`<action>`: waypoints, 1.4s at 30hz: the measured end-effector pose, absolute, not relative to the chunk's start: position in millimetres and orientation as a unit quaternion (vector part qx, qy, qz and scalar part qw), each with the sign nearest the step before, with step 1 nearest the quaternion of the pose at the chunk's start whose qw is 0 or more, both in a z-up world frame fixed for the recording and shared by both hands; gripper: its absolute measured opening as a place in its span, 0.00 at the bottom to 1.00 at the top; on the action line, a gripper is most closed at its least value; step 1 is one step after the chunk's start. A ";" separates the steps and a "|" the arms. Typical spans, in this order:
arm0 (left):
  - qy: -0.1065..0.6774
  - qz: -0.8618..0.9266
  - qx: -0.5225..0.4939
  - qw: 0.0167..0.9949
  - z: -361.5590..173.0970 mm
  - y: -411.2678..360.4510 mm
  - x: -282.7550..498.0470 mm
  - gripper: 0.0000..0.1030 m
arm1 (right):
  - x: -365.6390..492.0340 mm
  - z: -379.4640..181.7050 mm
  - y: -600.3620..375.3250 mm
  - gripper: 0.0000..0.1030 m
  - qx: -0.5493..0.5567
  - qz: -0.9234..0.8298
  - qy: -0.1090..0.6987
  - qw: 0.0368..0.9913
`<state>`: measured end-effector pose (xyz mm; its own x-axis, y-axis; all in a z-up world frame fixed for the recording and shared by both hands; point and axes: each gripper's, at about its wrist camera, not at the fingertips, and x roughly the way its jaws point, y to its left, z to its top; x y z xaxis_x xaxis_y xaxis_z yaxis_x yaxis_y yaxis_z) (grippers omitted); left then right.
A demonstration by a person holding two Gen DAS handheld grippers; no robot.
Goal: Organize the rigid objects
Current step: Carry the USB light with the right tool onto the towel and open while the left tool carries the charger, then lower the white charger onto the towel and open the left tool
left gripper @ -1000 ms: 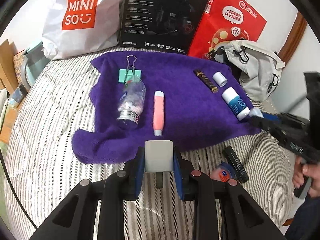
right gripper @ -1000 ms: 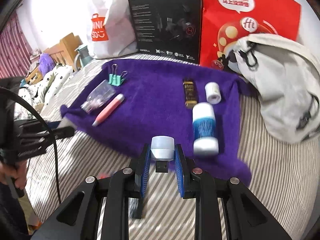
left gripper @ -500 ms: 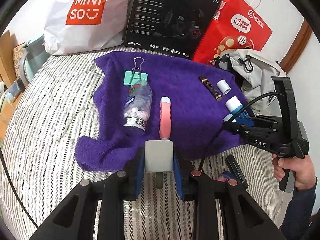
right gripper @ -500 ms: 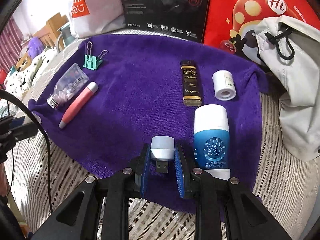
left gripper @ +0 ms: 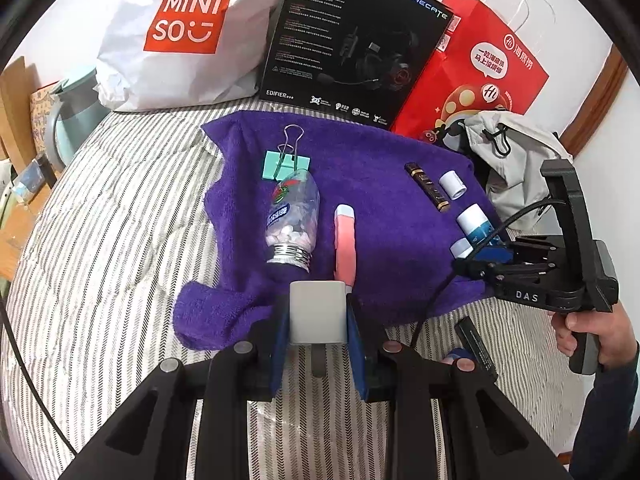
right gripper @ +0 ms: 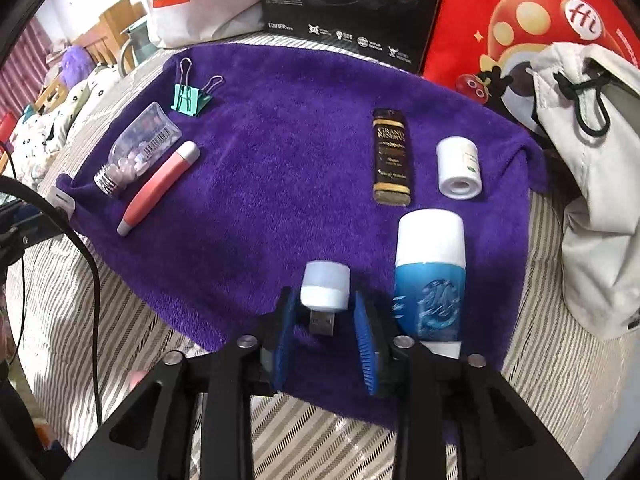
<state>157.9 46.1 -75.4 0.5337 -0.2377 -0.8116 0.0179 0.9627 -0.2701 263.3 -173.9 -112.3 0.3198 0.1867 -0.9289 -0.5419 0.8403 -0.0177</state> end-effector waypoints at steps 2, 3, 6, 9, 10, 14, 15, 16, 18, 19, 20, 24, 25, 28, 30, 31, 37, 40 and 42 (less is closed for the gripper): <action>0.476 -0.072 -0.111 0.869 -73.3 46.9 158.3 0.25 | 258.4 -107.6 -178.8 0.33 -0.164 0.222 0.531 0.801; 0.473 -0.074 -0.109 0.871 -72.3 46.8 158.8 0.25 | 256.0 -105.0 -181.0 0.34 -0.161 0.223 0.529 0.803; 0.472 -0.074 -0.102 0.872 -69.0 45.0 163.1 0.25 | 244.8 -93.2 -188.2 0.41 -0.155 0.222 0.516 0.813; 0.473 -0.075 -0.095 0.873 -66.6 42.4 170.5 0.25 | 227.1 -77.9 -196.6 0.42 -0.142 0.230 0.492 0.828; 0.473 -0.075 -0.094 0.873 -65.8 41.3 173.7 0.25 | 222.8 -73.9 -199.0 0.42 -0.135 0.231 0.487 0.831; 0.475 -0.086 -0.081 0.872 -64.8 28.5 194.2 0.25 | 202.2 -62.1 -210.6 0.45 -0.114 0.238 0.468 0.843; 0.476 -0.088 -0.075 0.872 -65.1 24.8 199.3 0.25 | 197.1 -60.2 -212.8 0.45 -0.111 0.242 0.465 0.844; 0.476 -0.090 -0.071 0.872 -65.6 21.5 204.7 0.25 | 191.1 -58.9 -215.4 0.45 -0.107 0.247 0.462 0.845; 0.479 -0.092 -0.065 0.871 -68.4 14.9 217.8 0.25 | 180.2 -57.7 -219.9 0.45 -0.097 0.258 0.459 0.844; 0.479 -0.089 -0.059 0.871 -70.0 11.3 225.5 0.25 | 175.8 -59.1 -222.0 0.45 -0.092 0.264 0.459 0.844; 0.477 -0.085 -0.055 0.873 -71.2 9.5 230.7 0.25 | 172.7 -61.5 -223.4 0.46 -0.089 0.268 0.460 0.842; 0.488 -0.075 -0.051 0.868 -81.9 4.3 257.6 0.25 | 159.9 -74.9 -228.7 0.46 -0.087 0.261 0.484 0.831; 0.490 -0.073 -0.051 0.867 -84.7 3.5 264.8 0.25 | 155.5 -76.6 -229.5 0.46 -0.087 0.265 0.483 0.830; 0.496 -0.067 -0.047 0.864 -91.0 0.6 282.6 0.25 | 147.6 -80.6 -233.3 0.46 -0.075 0.277 0.489 0.824; 0.500 -0.064 -0.041 0.862 -95.2 -1.9 292.4 0.25 | 145.0 -83.9 -234.5 0.46 -0.066 0.285 0.492 0.820; 0.503 -0.062 -0.038 0.861 -97.6 -3.4 297.4 0.25 | 144.4 -86.3 -234.6 0.46 -0.064 0.286 0.496 0.818; 0.517 -0.052 -0.021 0.854 -110.4 -14.3 319.0 0.25 | 146.5 -93.9 -232.1 0.46 -0.062 0.295 0.504 0.809; 0.518 -0.047 -0.008 0.854 -111.5 -18.6 320.8 0.25 | 147.5 -97.5 -232.0 0.46 -0.067 0.293 0.510 0.806; 0.520 -0.044 -0.001 0.853 -112.5 -20.9 322.5 0.25 | 147.4 -98.3 -232.8 0.46 -0.067 0.293 0.512 0.805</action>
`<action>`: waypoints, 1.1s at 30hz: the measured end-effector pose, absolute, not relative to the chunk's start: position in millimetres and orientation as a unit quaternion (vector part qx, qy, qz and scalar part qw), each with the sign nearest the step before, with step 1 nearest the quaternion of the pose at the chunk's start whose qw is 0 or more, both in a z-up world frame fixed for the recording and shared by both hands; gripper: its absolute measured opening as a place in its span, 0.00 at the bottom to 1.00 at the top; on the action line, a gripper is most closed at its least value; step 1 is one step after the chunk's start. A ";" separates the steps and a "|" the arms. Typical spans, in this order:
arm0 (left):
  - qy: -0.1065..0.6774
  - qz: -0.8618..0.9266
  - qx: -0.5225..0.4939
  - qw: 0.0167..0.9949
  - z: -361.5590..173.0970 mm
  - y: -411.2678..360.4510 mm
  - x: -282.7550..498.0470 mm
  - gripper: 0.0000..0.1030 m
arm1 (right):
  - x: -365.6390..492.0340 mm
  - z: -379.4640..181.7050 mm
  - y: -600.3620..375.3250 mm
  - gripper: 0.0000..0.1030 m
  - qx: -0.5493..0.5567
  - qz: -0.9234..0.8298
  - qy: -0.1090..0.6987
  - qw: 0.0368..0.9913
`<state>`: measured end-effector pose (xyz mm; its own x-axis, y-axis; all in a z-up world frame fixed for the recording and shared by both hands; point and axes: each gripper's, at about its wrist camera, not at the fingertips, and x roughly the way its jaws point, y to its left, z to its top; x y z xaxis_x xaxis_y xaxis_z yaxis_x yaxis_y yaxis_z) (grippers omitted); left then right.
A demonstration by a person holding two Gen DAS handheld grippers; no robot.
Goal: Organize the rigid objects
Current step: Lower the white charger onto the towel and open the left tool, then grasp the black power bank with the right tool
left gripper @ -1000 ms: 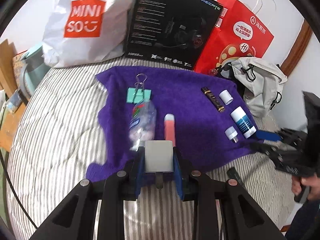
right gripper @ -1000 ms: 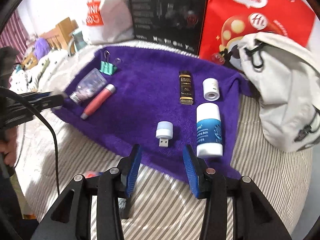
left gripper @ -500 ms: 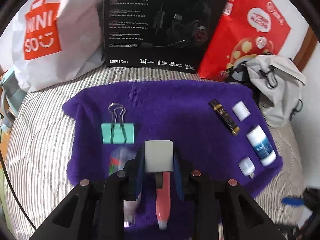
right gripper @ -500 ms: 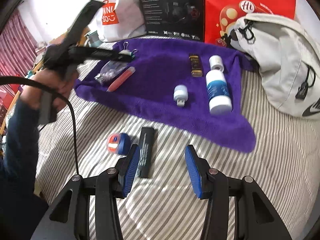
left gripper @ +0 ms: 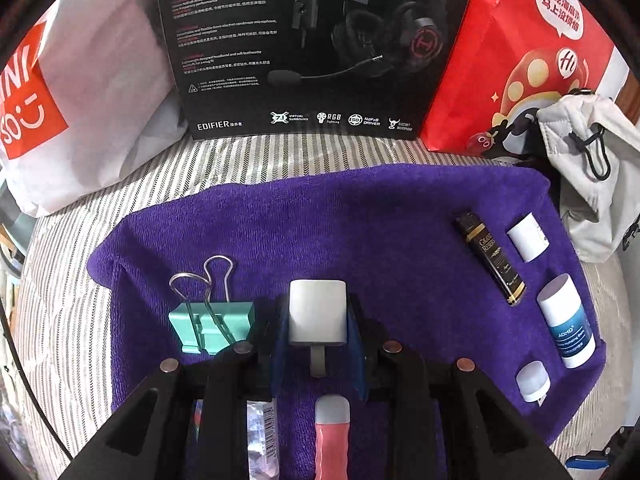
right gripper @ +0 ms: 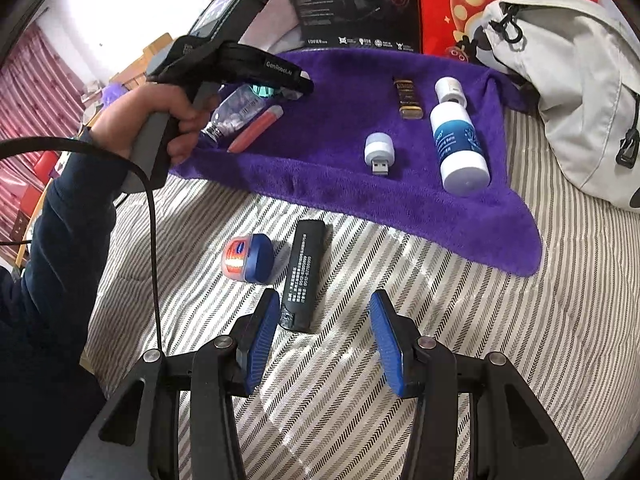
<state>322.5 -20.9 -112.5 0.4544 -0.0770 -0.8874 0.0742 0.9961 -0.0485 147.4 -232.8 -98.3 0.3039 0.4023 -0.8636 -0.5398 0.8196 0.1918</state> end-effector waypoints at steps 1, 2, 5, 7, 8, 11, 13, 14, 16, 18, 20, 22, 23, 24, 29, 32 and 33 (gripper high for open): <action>0.520 -0.043 0.007 0.853 -112.8 -23.3 322.4 0.25 | 146.7 -98.1 -233.0 0.46 -0.066 0.293 0.513 0.804; 0.521 -0.041 0.019 0.853 -113.2 -26.9 321.6 0.25 | 146.3 -97.9 -232.8 0.46 -0.065 0.294 0.513 0.804; 0.521 -0.034 0.029 0.852 -113.6 -32.7 319.8 0.26 | 144.6 -96.6 -232.7 0.46 -0.065 0.294 0.511 0.805; 0.523 -0.033 0.027 0.851 -113.5 -34.4 318.2 0.26 | 142.0 -94.7 -233.7 0.46 -0.062 0.293 0.509 0.807; 0.524 -0.035 0.026 0.850 -113.2 -35.2 318.1 0.26 | 141.3 -93.8 -234.7 0.46 -0.061 0.291 0.508 0.809; 0.530 -0.039 0.020 0.847 -112.7 -36.5 312.9 0.26 | 138.4 -90.2 -239.5 0.46 -0.058 0.283 0.504 0.814; 0.528 -0.038 0.021 0.848 -111.0 -38.0 308.2 0.26 | 135.5 -88.5 -241.9 0.47 -0.058 0.278 0.503 0.816; 0.528 -0.039 0.017 0.848 -110.6 -35.1 307.4 0.27 | 134.3 -88.1 -243.3 0.47 -0.053 0.278 0.500 0.818; 0.530 -0.043 0.006 0.847 -108.8 -34.1 304.6 0.33 | 134.0 -89.4 -244.5 0.49 -0.041 0.272 0.499 0.822; 0.531 -0.046 -0.002 0.846 -105.9 -33.7 299.8 0.34 | 135.6 -93.2 -242.8 0.49 -0.036 0.270 0.496 0.824; 0.528 -0.042 0.001 0.848 -102.2 -33.2 295.9 0.34 | 136.4 -99.2 -237.8 0.49 -0.046 0.258 0.499 0.826; 0.524 -0.043 0.001 0.851 -95.8 -30.2 289.5 0.34 | 136.9 -104.5 -232.0 0.49 -0.052 0.259 0.498 0.826; 0.521 -0.043 0.000 0.852 -91.6 -29.5 285.2 0.34 | 137.4 -107.4 -229.1 0.49 -0.054 0.261 0.495 0.827; 0.517 -0.044 0.000 0.855 -86.2 -28.4 279.9 0.34 | 138.4 -110.2 -227.1 0.49 -0.057 0.258 0.495 0.828; 0.494 -0.041 0.000 0.868 -54.2 -20.7 252.0 0.39 | 144.2 -122.1 -218.0 0.49 -0.061 0.254 0.496 0.828; 0.473 -0.038 -0.008 0.880 -39.3 -12.2 227.9 0.50 | 147.1 -124.8 -210.6 0.49 -0.068 0.251 0.485 0.835; 0.468 -0.040 -0.014 0.883 -36.8 -9.0 221.0 0.50 | 146.6 -124.8 -207.4 0.49 -0.075 0.245 0.479 0.840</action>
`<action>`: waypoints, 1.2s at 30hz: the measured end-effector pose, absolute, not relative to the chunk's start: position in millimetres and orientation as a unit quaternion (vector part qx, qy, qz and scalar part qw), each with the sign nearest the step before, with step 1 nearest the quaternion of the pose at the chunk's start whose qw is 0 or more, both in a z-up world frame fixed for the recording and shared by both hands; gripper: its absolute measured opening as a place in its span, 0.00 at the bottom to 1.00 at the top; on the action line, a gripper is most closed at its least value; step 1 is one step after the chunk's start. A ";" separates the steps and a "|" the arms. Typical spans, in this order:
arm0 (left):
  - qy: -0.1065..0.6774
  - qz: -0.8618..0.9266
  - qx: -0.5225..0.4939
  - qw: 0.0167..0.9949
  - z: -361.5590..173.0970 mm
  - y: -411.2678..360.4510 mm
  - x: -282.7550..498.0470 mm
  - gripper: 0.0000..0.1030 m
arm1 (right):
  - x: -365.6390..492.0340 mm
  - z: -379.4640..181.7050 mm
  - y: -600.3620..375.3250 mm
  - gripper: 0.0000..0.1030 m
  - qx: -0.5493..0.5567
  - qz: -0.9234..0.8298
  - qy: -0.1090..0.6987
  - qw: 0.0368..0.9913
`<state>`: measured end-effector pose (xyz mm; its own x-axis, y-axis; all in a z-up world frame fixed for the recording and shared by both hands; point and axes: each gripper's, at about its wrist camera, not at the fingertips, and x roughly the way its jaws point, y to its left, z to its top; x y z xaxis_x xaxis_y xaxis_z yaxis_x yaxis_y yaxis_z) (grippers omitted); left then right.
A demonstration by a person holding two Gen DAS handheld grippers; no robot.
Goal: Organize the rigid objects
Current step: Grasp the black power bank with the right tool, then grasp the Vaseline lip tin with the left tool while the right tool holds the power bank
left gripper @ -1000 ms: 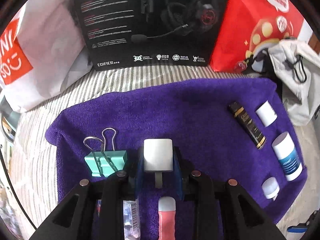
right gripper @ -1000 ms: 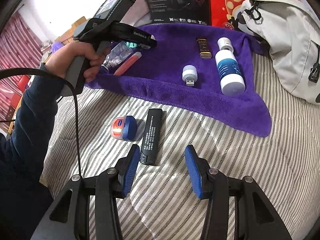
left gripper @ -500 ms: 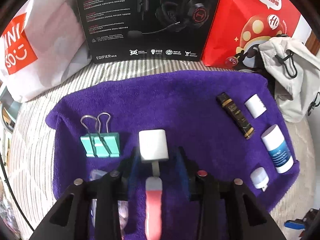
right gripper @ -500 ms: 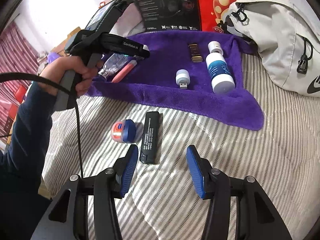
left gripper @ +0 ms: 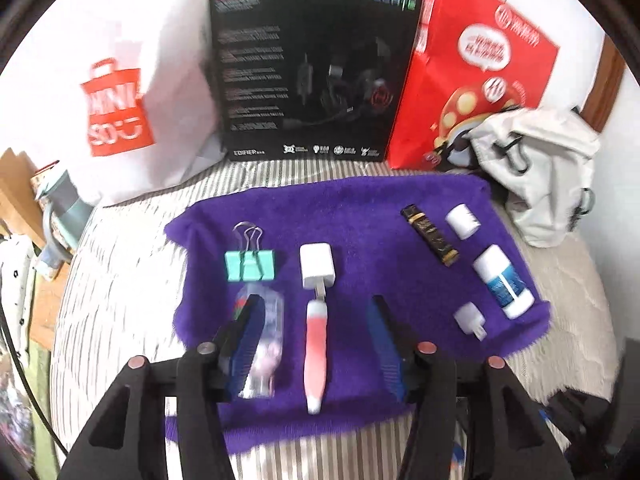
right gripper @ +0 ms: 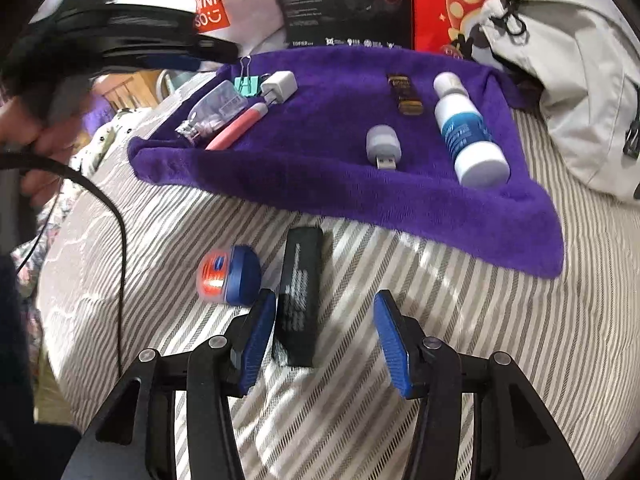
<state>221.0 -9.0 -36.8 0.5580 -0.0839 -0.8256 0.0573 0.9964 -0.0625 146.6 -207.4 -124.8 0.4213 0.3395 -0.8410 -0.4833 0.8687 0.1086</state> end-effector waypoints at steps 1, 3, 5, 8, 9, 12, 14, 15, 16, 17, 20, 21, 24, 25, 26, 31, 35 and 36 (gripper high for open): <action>0.466 -0.042 -0.023 0.883 -34.5 -4.6 211.5 0.50 | 146.2 -126.7 -203.0 0.50 -0.081 0.245 0.473 0.842; 0.466 -0.046 -0.030 0.883 -31.7 0.4 200.8 0.50 | 144.9 -128.6 -194.3 0.52 -0.105 0.237 0.460 0.849; 0.464 -0.044 -0.028 0.884 -28.5 2.2 189.6 0.50 | 142.8 -129.5 -188.3 0.52 -0.128 0.233 0.452 0.851; 0.464 -0.040 -0.035 0.884 -28.9 8.7 175.2 0.50 | 144.7 -129.8 -187.7 0.46 -0.132 0.234 0.446 0.854; 0.465 -0.041 -0.040 0.884 -30.5 10.0 171.5 0.50 | 145.2 -129.1 -189.1 0.40 -0.133 0.231 0.446 0.855; 0.467 -0.040 -0.046 0.882 -38.5 12.0 159.8 0.50 | 145.5 -126.6 -197.9 0.20 -0.135 0.231 0.452 0.851; 0.470 -0.042 -0.052 0.880 -46.2 12.6 149.3 0.50 | 143.9 -125.4 -206.8 0.21 -0.138 0.232 0.459 0.847; 0.473 -0.047 -0.054 0.878 -50.1 12.5 144.2 0.50 | 144.0 -125.1 -210.3 0.21 -0.131 0.235 0.464 0.844; 0.475 -0.050 -0.056 0.877 -53.5 12.7 139.7 0.50 | 143.6 -124.7 -213.8 0.21 -0.128 0.233 0.468 0.843; 0.479 -0.051 -0.057 0.875 -57.5 13.1 135.9 0.50 | 143.3 -125.2 -214.0 0.21 -0.128 0.233 0.467 0.843; 0.491 -0.049 -0.059 0.868 -68.4 13.5 131.1 0.50 | 140.0 -125.4 -209.8 0.21 -0.139 0.224 0.463 0.846; 0.493 -0.048 -0.059 0.867 -70.7 13.8 129.8 0.50 | 138.6 -125.5 -207.5 0.21 -0.146 0.220 0.460 0.848; 0.493 -0.051 -0.062 0.866 -74.0 13.5 125.2 0.50 | 136.0 -126.4 -209.5 0.21 -0.141 0.219 0.455 0.851; 0.491 -0.051 -0.061 0.867 -74.2 13.0 123.6 0.50 | 135.4 -126.6 -211.3 0.21 -0.137 0.221 0.454 0.852; 0.489 -0.053 -0.057 0.869 -74.2 12.6 121.6 0.50 | 135.4 -126.2 -212.3 0.21 -0.135 0.222 0.456 0.851; 0.483 -0.082 -0.052 0.870 -75.7 6.0 117.5 0.49 | 134.4 -122.9 -226.5 0.21 -0.104 0.226 0.480 0.841; 0.492 -0.098 -0.042 0.864 -79.3 -13.8 119.1 0.49 | 124.9 -120.3 -249.8 0.21 -0.089 0.209 0.491 0.841; 0.496 -0.101 -0.044 0.862 -80.8 -19.2 120.0 0.49 | 121.6 -119.3 -255.7 0.21 -0.085 0.207 0.493 0.841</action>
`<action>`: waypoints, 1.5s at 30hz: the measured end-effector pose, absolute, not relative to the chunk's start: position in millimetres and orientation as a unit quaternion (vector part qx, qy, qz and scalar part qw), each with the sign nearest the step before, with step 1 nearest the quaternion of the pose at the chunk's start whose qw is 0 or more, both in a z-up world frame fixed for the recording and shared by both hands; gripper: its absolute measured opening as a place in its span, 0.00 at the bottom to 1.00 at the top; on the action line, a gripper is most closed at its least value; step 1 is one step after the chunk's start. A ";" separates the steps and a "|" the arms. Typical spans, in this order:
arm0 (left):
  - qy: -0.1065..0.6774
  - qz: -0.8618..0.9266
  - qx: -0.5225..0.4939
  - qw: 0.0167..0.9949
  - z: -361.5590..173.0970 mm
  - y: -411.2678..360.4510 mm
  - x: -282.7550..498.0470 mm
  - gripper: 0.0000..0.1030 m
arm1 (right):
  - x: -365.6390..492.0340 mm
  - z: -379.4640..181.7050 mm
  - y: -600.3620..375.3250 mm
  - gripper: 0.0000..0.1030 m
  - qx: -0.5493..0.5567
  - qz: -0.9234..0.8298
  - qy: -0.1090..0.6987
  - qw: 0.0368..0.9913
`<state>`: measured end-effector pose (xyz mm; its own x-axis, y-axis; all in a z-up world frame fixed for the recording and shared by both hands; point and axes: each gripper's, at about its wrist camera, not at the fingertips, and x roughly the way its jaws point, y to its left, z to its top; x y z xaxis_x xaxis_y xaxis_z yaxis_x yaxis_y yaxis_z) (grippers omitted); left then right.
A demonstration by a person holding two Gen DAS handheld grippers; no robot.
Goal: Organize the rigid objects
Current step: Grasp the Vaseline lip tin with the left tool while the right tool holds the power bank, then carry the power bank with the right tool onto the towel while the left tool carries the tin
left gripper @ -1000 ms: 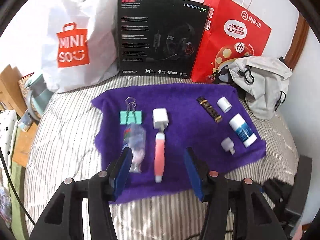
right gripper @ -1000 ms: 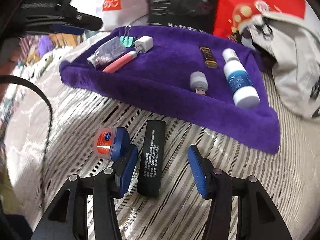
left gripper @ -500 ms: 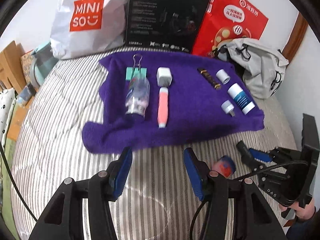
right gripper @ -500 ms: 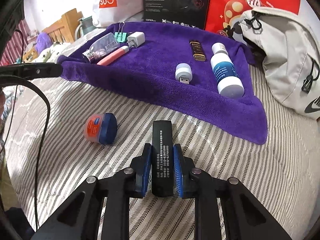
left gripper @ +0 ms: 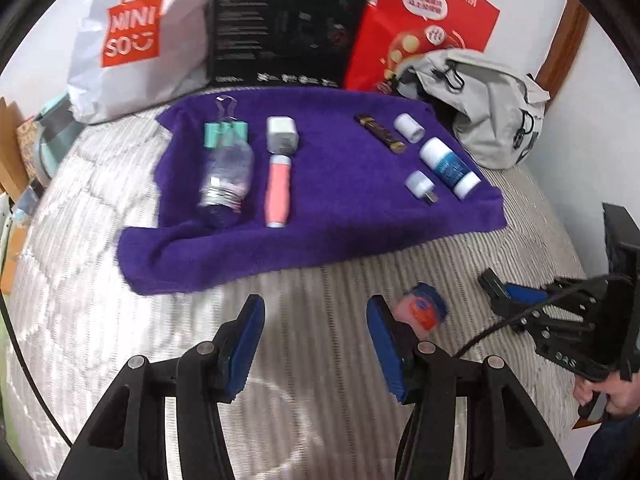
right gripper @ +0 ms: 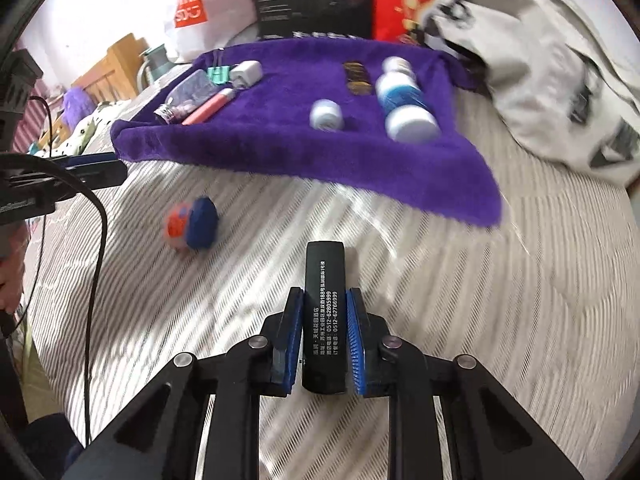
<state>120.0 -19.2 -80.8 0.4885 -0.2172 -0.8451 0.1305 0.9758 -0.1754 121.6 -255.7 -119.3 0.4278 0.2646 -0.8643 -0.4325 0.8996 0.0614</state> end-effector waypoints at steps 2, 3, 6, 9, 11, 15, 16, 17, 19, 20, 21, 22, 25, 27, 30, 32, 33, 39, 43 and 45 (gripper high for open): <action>0.502 -0.109 -0.045 0.857 -84.1 -34.7 120.3 0.49 | 112.8 -116.5 -268.6 0.21 -0.079 0.205 0.494 0.841; 0.504 -0.108 -0.045 0.855 -85.3 -41.4 120.0 0.49 | 109.3 -116.0 -273.4 0.21 -0.076 0.207 0.495 0.840; 0.517 -0.112 -0.045 0.847 -90.4 -62.8 120.1 0.50 | 101.7 -115.8 -287.0 0.21 -0.071 0.204 0.497 0.840; 0.526 -0.102 -0.030 0.844 -94.3 -83.8 120.7 0.50 | 96.0 -119.7 -294.5 0.21 -0.064 0.211 0.498 0.839; 0.532 -0.093 -0.033 0.841 -98.1 -90.2 121.8 0.50 | 93.2 -122.7 -296.9 0.21 -0.061 0.218 0.498 0.837; 0.552 -0.073 -0.055 0.829 -109.6 -96.6 127.5 0.50 | 92.6 -123.7 -300.2 0.21 -0.051 0.228 0.492 0.839; 0.556 -0.065 -0.054 0.827 -112.0 -98.7 128.9 0.50 | 92.6 -124.1 -300.6 0.21 -0.049 0.229 0.491 0.839; 0.551 -0.056 -0.046 0.831 -111.9 -102.0 129.4 0.50 | 92.4 -124.4 -300.9 0.21 -0.048 0.231 0.489 0.840; 0.550 -0.045 -0.036 0.833 -112.7 -105.6 130.7 0.50 | 91.7 -124.7 -302.3 0.21 -0.046 0.235 0.486 0.840; 0.549 -0.043 -0.029 0.834 -112.9 -105.5 131.0 0.50 | 90.9 -124.9 -303.1 0.21 -0.043 0.236 0.485 0.841; 0.549 -0.043 -0.020 0.834 -113.0 -105.4 130.2 0.50 | 90.5 -125.1 -304.0 0.21 -0.042 0.238 0.484 0.841; 0.549 -0.045 -0.002 0.835 -113.6 -105.4 127.8 0.50 | 90.1 -125.3 -304.6 0.21 -0.040 0.240 0.483 0.842; 0.550 -0.038 0.020 0.834 -114.2 -97.4 124.9 0.50 | 89.2 -125.4 -304.6 0.21 -0.039 0.239 0.480 0.843; 0.550 -0.033 0.002 0.834 -113.5 -88.5 126.2 0.50 | 88.4 -125.6 -304.3 0.21 -0.041 0.238 0.478 0.844; 0.545 -0.032 -0.012 0.838 -112.7 -84.0 127.4 0.50 | 88.6 -125.3 -303.9 0.21 -0.040 0.235 0.479 0.845; 0.540 -0.029 -0.001 0.841 -113.0 -86.4 126.6 0.50 | 89.0 -125.0 -303.6 0.21 -0.042 0.234 0.481 0.844; 0.538 -0.028 0.006 0.843 -113.5 -88.2 126.6 0.50 | 88.9 -124.9 -302.7 0.21 -0.044 0.233 0.482 0.844; 0.521 -0.041 0.005 0.853 -113.4 -84.9 124.7 0.35 | 87.2 -124.5 -294.4 0.21 -0.073 0.220 0.481 0.845; 0.522 -0.057 0.005 0.851 -113.9 -74.0 121.2 0.36 | 87.4 -124.5 -292.0 0.22 -0.081 0.213 0.482 0.846; 0.522 -0.057 0.008 0.851 -113.8 -72.5 120.2 0.36 | 87.5 -124.6 -291.7 0.22 -0.084 0.211 0.482 0.846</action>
